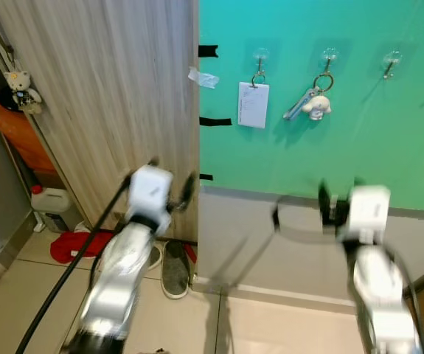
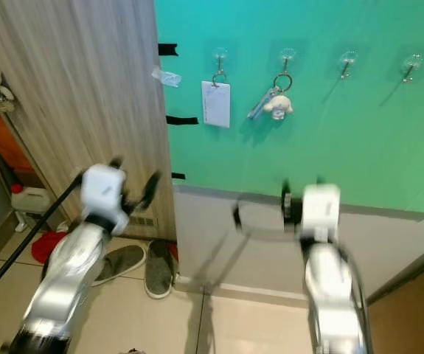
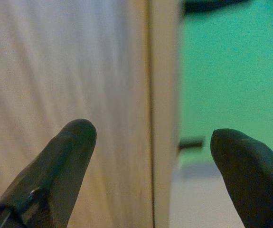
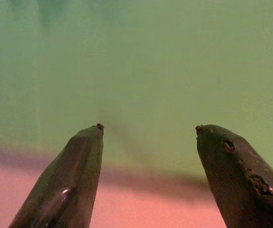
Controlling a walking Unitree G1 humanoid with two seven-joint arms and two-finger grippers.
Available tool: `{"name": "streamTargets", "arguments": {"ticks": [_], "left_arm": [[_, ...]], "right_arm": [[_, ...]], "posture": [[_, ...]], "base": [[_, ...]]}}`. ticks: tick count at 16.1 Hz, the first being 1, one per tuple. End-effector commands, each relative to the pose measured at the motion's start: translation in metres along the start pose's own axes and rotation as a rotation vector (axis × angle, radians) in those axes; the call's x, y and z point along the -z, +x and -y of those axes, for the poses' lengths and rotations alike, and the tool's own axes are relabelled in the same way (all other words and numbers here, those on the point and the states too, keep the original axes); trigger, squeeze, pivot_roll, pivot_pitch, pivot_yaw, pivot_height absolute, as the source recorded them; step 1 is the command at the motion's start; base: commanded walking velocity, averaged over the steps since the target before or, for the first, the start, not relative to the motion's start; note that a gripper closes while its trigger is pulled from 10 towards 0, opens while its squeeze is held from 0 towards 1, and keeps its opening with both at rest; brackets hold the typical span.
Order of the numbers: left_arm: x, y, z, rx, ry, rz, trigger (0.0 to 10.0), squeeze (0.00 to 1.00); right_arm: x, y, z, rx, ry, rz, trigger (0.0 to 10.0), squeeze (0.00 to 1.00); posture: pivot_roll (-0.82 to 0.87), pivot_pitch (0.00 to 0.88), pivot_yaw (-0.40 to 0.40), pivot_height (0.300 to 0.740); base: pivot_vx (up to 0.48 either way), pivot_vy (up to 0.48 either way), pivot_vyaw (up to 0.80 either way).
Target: Hang keys on a hook
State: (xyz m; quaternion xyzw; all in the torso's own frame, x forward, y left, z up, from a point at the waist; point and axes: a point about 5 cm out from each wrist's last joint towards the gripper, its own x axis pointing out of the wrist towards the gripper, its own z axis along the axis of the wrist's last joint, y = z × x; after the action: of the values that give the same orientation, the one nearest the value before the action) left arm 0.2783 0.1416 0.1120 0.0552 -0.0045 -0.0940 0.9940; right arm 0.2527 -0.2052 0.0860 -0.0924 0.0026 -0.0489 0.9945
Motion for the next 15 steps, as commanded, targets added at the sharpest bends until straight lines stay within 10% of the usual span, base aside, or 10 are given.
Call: {"name": "streamTargets", "arguments": {"ticks": [1,15], "left_arm": [[0.007,-0.005,-0.005,-0.002,-0.005,-0.020,10.0,0.00],[0.018,-0.008,0.000,0.060,0.026,-0.021,10.0,0.00]], "right_arm": [[0.006,-0.003,0.000,0.004,0.012,-0.037,10.0,0.00],[0.017,0.000,-0.025,-0.117,0.074,-0.077,10.0,0.00]], "posture": [[0.00,0.000,-0.014,0.740],[0.01,0.000,-0.013,0.612]], "base": [[0.000,0.000,0.00],[0.000,-0.103,-0.06]]}}
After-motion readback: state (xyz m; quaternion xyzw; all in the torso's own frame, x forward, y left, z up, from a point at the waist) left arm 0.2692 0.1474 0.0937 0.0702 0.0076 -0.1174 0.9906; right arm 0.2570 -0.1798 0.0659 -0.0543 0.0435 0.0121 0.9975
